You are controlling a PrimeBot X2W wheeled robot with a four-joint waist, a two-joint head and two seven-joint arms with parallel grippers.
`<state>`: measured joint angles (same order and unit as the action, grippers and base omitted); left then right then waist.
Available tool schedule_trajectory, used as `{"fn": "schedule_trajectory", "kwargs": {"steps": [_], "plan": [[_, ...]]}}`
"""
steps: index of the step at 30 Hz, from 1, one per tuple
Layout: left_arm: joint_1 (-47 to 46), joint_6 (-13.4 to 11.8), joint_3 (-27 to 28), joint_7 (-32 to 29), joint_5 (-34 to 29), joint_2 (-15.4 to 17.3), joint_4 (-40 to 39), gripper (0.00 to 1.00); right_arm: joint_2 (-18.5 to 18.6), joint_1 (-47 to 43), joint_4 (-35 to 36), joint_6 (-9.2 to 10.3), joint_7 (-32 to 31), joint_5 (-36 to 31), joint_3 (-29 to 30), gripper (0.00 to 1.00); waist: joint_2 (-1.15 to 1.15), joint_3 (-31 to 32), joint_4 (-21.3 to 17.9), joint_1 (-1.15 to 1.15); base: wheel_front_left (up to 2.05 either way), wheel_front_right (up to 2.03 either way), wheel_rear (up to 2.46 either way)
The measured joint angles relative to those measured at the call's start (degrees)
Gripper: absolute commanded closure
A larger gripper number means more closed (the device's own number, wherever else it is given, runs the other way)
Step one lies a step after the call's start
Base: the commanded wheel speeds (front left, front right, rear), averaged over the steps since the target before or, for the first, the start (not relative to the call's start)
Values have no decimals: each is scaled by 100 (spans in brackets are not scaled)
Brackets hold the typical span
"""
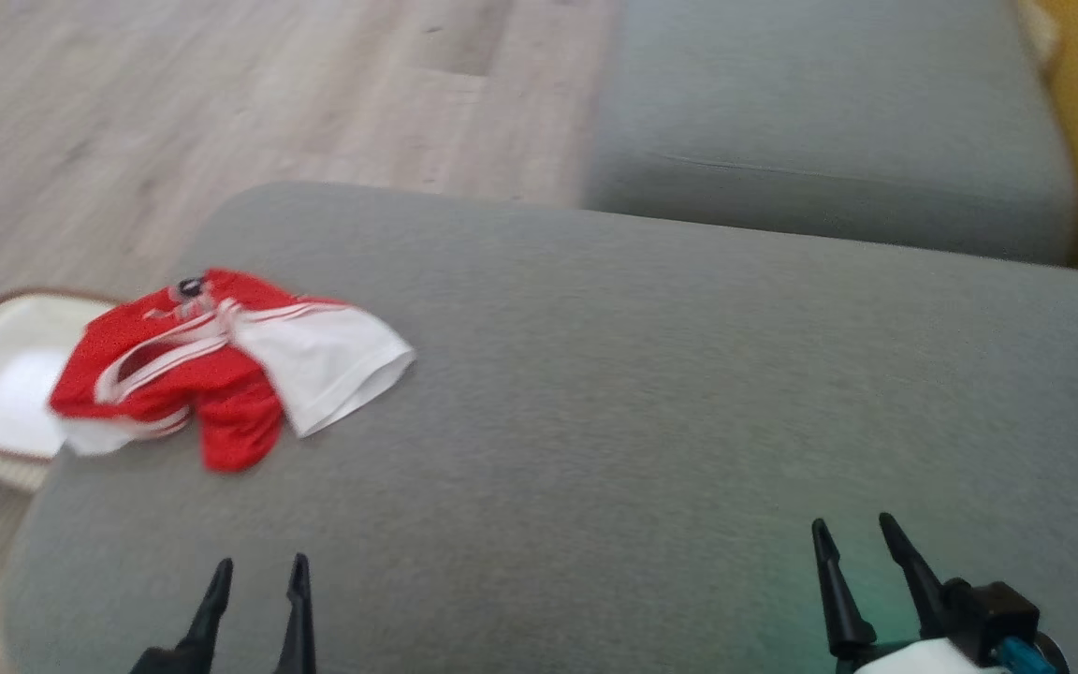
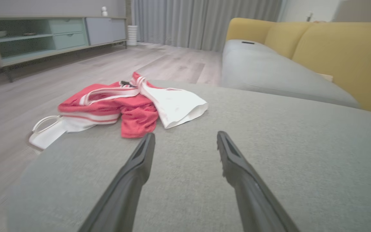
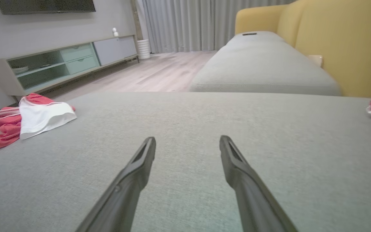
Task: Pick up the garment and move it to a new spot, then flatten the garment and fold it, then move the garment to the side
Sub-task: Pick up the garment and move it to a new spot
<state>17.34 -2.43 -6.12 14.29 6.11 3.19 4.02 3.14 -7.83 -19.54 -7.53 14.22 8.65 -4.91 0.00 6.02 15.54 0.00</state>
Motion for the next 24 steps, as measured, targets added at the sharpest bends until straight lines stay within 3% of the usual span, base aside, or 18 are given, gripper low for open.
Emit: {"fn": "schedule_trajectory", "kwargs": {"steps": [11,19,24], "plan": [[11,142,346,0,-51,3,-11,0,-41,3,-9,-1,0,33,-99,0,0,-29,970,0,0,0,0],[-93,240,379,0,-115,2,2,0,45,9,-40,-1,0,23,-167,0,0,-278,1183,0,0,0,0],[-1012,377,480,0,-252,4,-66,0,426,39,71,0,0,-60,-243,0,0,-658,1248,0,0,0,0]]}}
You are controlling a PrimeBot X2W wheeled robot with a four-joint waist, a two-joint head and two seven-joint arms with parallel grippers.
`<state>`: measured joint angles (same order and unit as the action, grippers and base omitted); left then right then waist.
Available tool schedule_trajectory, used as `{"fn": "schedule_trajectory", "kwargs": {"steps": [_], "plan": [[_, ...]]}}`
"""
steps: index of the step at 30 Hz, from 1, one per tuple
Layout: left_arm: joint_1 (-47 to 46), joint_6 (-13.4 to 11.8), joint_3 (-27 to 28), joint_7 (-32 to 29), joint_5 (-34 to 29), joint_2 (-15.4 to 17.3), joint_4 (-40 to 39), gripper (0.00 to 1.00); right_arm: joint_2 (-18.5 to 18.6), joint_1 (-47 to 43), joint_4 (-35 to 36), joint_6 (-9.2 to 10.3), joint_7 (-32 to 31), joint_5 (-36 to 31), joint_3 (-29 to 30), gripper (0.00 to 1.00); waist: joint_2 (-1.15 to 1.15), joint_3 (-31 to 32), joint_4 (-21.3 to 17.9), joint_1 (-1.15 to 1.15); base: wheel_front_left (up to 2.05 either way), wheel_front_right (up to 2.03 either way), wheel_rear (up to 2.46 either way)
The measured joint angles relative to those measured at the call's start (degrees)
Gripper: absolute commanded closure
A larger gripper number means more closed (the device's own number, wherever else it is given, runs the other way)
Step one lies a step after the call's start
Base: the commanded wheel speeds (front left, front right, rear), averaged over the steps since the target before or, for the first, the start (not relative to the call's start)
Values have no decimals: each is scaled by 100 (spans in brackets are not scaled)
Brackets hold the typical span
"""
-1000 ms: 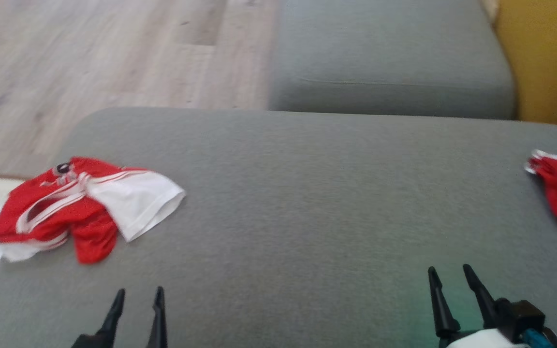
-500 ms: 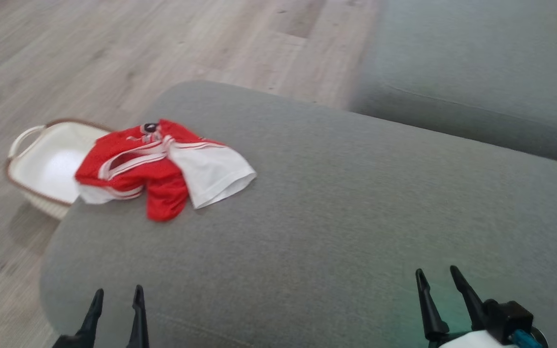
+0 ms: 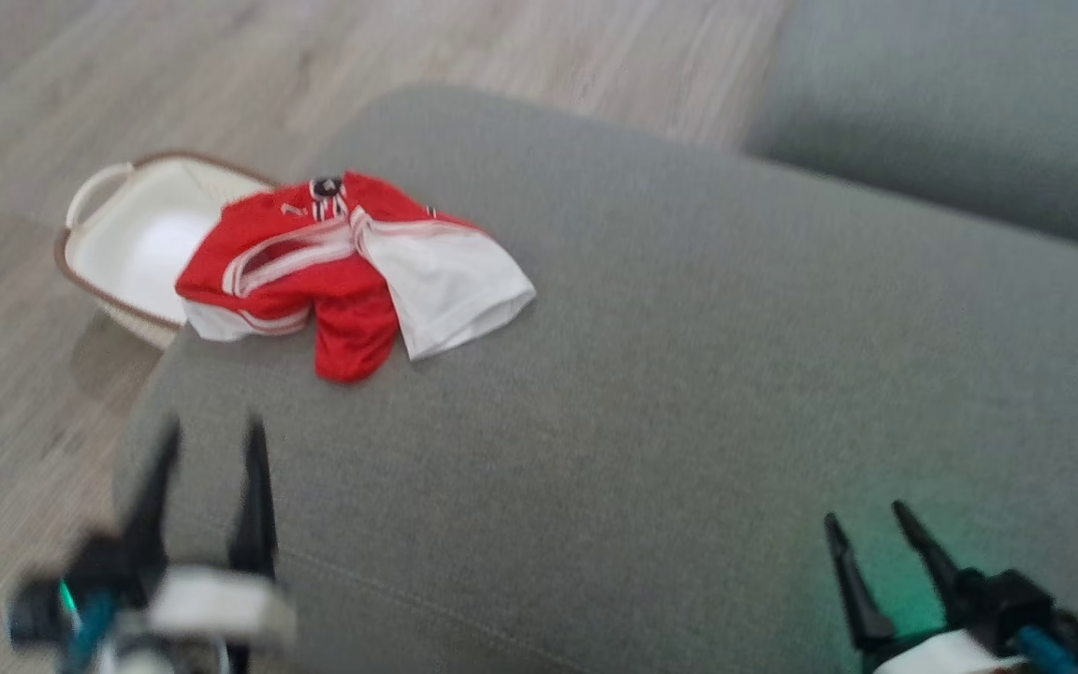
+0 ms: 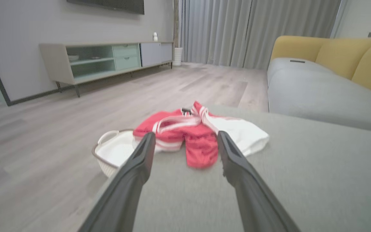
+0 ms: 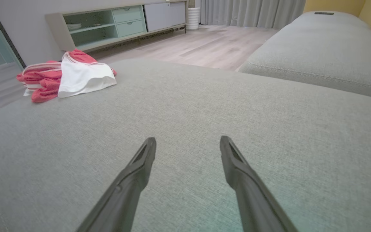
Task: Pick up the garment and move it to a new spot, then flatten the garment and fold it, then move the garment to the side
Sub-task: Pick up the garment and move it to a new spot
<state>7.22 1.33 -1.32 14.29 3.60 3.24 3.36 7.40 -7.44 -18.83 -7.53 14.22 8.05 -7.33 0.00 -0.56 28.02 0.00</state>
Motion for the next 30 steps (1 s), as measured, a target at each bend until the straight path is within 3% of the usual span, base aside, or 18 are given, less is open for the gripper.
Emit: {"fn": "schedule_trajectory", "kwargs": {"steps": [6,10,19,25,29,30], "plan": [[-1385,27,52,2,-56,14,-176,0,588,274,151,-1,0,0,-24,0,0,-598,-28,0,0,0,0],[-2493,15,63,42,-264,108,326,0,1120,582,324,0,0,-7,-34,0,0,-1126,-59,0,0,0,0],[-4963,-40,257,-224,-232,255,3568,0,2089,916,968,-1,-20,107,46,0,0,-2327,-160,1,0,0,0],[-5743,24,789,-1260,455,293,5665,0,2246,1072,1656,-1,-111,147,181,0,0,-2961,-423,1,0,0,0],[-5893,71,804,-1099,499,350,6070,0,2262,1163,1874,-2,-111,147,283,0,0,-3195,-572,1,0,0,0],[-5968,74,799,-1028,499,385,6146,44,2268,1173,1922,-2,-111,147,301,0,0,-3235,-609,1,0,0,0]]}}
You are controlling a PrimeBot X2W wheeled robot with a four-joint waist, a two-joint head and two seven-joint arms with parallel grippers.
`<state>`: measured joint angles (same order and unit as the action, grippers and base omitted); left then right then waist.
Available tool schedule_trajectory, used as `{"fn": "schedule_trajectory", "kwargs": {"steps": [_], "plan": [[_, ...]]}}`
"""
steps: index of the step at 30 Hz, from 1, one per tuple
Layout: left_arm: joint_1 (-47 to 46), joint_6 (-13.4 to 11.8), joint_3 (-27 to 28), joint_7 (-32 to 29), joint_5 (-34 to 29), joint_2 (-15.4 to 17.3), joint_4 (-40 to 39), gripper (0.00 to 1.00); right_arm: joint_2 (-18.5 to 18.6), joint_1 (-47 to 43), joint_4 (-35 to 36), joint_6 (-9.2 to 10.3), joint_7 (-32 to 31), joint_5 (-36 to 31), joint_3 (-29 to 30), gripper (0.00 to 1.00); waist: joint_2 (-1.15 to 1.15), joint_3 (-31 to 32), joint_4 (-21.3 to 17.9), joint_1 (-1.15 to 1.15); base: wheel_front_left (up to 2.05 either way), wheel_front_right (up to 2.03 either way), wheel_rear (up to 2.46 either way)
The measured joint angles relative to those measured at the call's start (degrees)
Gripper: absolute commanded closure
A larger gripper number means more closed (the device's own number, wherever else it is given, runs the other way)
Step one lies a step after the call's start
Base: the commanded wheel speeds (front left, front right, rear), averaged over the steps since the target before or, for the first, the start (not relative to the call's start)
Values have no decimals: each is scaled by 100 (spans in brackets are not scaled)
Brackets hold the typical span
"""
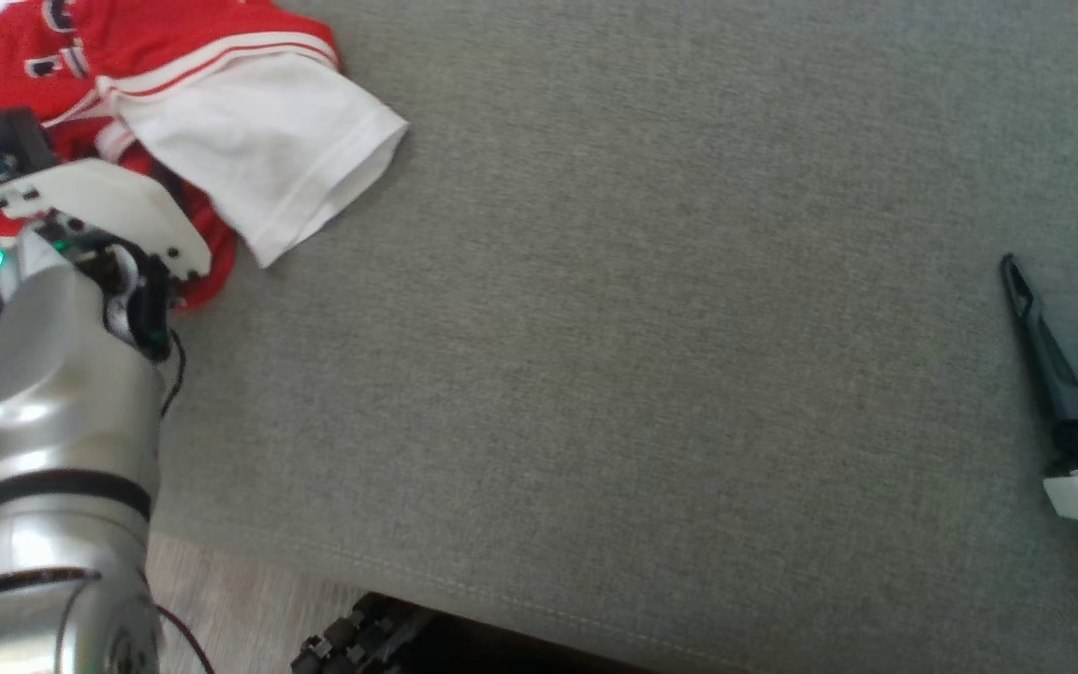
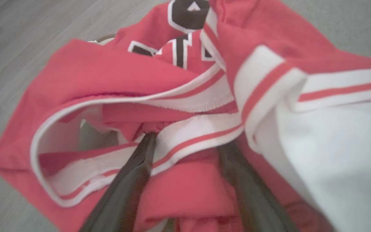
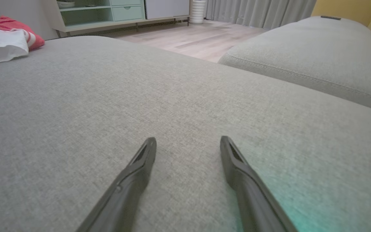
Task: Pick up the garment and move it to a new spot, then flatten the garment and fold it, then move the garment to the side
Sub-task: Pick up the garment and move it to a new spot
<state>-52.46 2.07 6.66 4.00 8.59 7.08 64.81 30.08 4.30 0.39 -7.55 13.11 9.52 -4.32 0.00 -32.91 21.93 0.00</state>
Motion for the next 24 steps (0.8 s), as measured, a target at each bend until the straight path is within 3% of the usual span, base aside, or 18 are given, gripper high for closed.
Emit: {"fn": "schedule_trajectory", "kwargs": {"steps": [1,9,16,19,24], "plan": [[-65,4,-1,69,0,20,65,100,-1,14,36,0,0,-1,12,0,0,-33,-32,0,0,0,0],[-152,100,-94,980,-48,46,114,100,-105,146,-135,0,10,-55,80,0,0,64,-133,0,0,0,0],[89,241,-246,1028,-222,220,-1329,100,-568,394,-825,1,110,-88,-132,0,0,585,-221,1,0,0,0],[514,361,-396,1029,-308,416,-2135,100,-1151,393,-1280,1,124,-103,-416,0,0,1083,-363,0,0,0,0],[1004,486,-687,1027,-304,580,-2741,100,-1633,377,-1351,1,125,-171,-544,0,0,1754,-674,0,0,0,0]]}}
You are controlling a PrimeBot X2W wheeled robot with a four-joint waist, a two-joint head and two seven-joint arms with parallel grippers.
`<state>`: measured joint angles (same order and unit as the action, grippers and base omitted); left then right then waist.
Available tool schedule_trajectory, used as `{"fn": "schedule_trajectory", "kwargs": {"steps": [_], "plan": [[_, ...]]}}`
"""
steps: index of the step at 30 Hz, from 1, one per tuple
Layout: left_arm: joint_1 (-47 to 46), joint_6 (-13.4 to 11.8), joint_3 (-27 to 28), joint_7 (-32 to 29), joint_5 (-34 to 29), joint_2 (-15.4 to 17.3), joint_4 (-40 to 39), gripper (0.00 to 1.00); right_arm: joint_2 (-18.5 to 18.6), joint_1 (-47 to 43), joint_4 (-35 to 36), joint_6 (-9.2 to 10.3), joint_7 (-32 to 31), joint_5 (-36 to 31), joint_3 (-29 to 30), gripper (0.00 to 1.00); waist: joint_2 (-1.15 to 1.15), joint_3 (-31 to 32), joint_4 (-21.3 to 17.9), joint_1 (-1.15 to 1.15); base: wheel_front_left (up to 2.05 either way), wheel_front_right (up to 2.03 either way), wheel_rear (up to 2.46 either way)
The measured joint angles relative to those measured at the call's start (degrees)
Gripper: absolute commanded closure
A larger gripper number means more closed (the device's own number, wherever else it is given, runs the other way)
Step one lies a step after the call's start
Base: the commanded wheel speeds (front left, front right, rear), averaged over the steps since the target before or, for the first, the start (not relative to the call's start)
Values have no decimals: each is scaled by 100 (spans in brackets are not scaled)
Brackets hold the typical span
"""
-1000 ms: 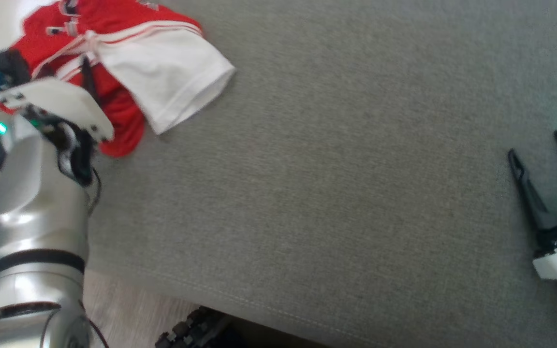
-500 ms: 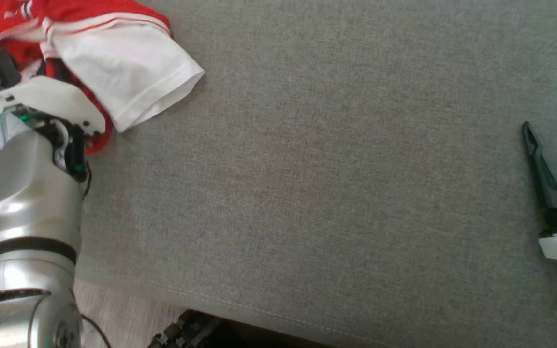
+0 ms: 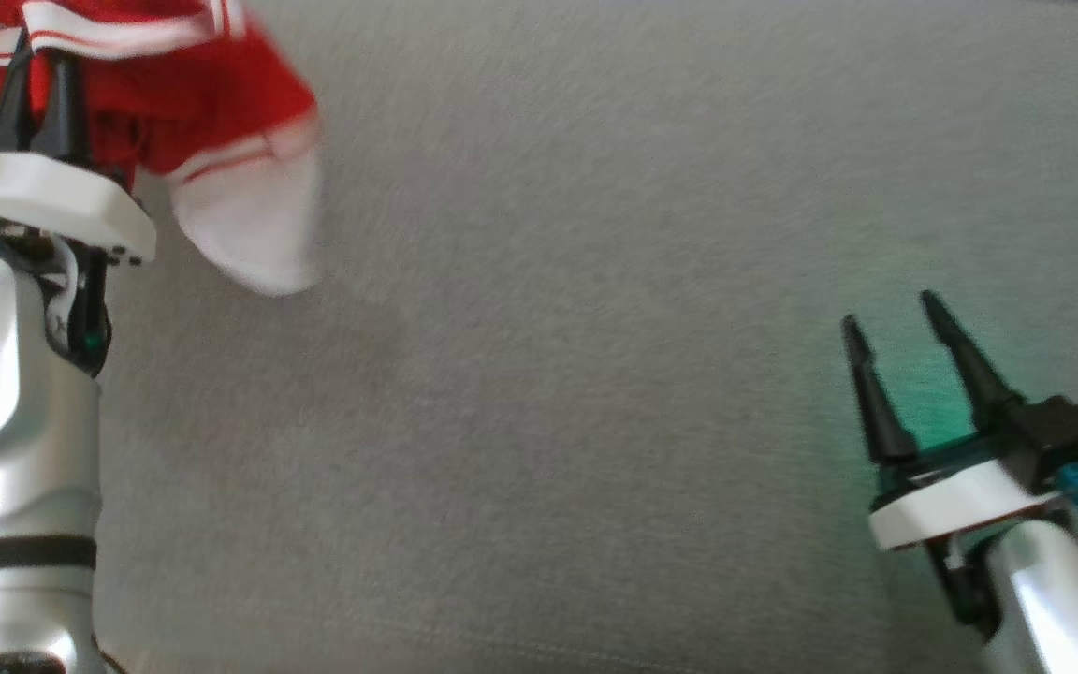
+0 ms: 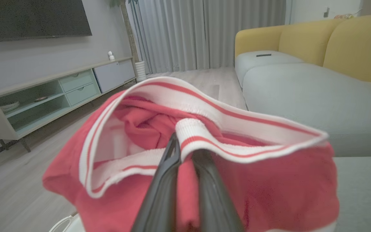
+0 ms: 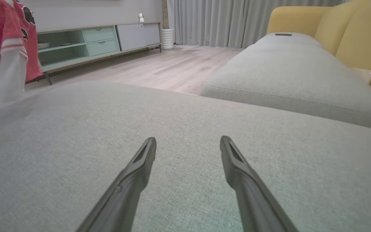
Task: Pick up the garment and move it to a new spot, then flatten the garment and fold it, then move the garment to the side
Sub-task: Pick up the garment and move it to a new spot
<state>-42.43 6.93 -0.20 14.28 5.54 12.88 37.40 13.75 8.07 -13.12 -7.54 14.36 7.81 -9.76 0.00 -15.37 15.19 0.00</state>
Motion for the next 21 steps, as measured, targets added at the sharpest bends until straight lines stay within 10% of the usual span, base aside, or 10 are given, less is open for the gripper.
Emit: {"fn": "schedule_trajectory", "kwargs": {"steps": [21], "plan": [[1079,64,-2204,-872,1007,-355,-1864,100,-734,-320,14,0,1,-132,-178,0,0,1327,-2444,0,0,0,0]]}}
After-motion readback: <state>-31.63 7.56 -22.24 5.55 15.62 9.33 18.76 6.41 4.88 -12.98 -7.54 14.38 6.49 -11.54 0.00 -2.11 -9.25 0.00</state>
